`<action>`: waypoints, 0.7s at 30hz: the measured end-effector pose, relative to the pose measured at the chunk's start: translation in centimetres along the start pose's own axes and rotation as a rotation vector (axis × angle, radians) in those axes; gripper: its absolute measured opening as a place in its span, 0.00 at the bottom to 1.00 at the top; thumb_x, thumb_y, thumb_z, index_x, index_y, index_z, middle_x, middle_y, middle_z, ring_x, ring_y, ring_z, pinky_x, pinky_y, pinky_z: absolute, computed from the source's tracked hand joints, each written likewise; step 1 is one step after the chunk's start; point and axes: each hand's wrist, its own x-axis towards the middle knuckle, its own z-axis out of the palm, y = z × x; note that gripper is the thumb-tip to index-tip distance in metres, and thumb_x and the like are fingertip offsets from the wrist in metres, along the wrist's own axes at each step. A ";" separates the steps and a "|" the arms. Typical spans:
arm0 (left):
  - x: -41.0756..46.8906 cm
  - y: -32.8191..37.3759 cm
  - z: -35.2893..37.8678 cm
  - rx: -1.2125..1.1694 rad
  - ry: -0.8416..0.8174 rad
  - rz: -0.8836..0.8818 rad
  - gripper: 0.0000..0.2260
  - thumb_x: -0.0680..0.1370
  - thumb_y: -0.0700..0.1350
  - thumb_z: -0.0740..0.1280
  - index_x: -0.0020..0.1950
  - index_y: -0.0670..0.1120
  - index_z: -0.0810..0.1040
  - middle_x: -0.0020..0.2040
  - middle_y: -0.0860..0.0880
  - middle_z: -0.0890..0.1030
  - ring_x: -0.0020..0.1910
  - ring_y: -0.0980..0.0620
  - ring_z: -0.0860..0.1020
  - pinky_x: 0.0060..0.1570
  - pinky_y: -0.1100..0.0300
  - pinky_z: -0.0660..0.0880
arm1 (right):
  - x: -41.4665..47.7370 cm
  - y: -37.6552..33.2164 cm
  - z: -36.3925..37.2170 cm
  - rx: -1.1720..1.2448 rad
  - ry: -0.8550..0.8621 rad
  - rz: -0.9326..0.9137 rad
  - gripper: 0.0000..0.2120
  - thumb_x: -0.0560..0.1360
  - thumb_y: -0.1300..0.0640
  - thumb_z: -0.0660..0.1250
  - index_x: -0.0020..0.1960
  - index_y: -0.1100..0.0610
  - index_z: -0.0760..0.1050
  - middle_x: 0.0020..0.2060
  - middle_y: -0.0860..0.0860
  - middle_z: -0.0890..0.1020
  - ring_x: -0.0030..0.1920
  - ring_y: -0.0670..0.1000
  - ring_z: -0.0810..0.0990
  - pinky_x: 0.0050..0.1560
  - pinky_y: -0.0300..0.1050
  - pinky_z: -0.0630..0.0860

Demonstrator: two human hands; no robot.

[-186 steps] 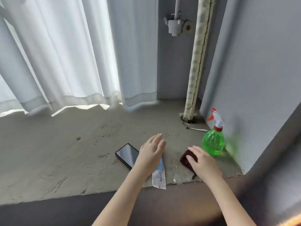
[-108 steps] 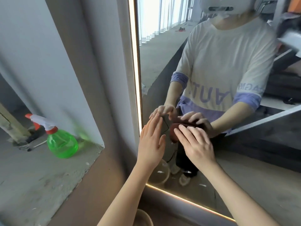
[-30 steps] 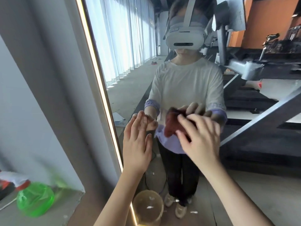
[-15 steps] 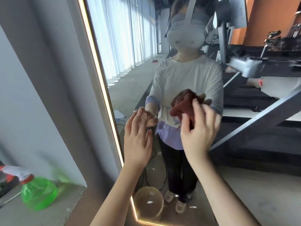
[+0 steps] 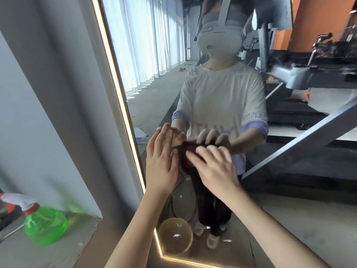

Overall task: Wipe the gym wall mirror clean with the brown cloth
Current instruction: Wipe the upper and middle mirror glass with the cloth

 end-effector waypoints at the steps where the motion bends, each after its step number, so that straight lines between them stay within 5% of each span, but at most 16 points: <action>1: 0.0 0.0 0.0 0.000 -0.002 0.000 0.22 0.83 0.45 0.55 0.76 0.40 0.67 0.77 0.46 0.65 0.76 0.46 0.60 0.77 0.60 0.52 | -0.9 0.1 0.0 -0.008 -0.062 -0.057 0.14 0.75 0.61 0.67 0.59 0.52 0.81 0.47 0.52 0.81 0.44 0.57 0.78 0.49 0.53 0.70; 8: -1.2 0.0 0.1 -0.013 -0.038 -0.042 0.22 0.83 0.47 0.54 0.77 0.42 0.67 0.78 0.50 0.63 0.75 0.47 0.60 0.76 0.64 0.50 | 0.4 0.5 -1.1 0.033 0.219 0.456 0.12 0.72 0.55 0.70 0.54 0.58 0.82 0.46 0.55 0.80 0.45 0.56 0.73 0.46 0.52 0.68; 12: -2.4 -0.6 0.5 -0.012 -0.082 -0.061 0.23 0.83 0.47 0.55 0.77 0.42 0.67 0.79 0.48 0.63 0.74 0.47 0.61 0.75 0.66 0.49 | -3.1 -1.3 0.8 -0.002 -0.135 0.067 0.16 0.67 0.57 0.77 0.53 0.56 0.81 0.43 0.52 0.79 0.42 0.56 0.75 0.43 0.51 0.67; 14: -2.8 -0.9 0.5 -0.004 -0.100 -0.075 0.23 0.83 0.48 0.54 0.77 0.43 0.67 0.79 0.49 0.62 0.74 0.48 0.61 0.74 0.68 0.48 | -3.2 -0.5 0.4 -0.011 -0.125 0.116 0.16 0.67 0.55 0.77 0.53 0.56 0.81 0.43 0.52 0.79 0.41 0.56 0.76 0.44 0.51 0.66; 18: -3.1 -1.2 0.4 0.012 -0.115 -0.064 0.23 0.83 0.47 0.55 0.77 0.42 0.67 0.78 0.50 0.63 0.73 0.48 0.61 0.74 0.69 0.47 | -1.8 -0.7 0.1 0.056 0.166 0.533 0.13 0.72 0.53 0.70 0.53 0.59 0.80 0.46 0.55 0.80 0.45 0.56 0.75 0.44 0.52 0.68; 21: -3.2 -1.5 0.4 0.011 -0.108 -0.041 0.23 0.83 0.45 0.55 0.77 0.41 0.68 0.78 0.47 0.64 0.73 0.46 0.62 0.75 0.67 0.49 | -3.9 -3.2 2.0 0.035 -0.048 0.206 0.13 0.70 0.58 0.75 0.54 0.58 0.81 0.45 0.54 0.79 0.43 0.56 0.76 0.41 0.52 0.70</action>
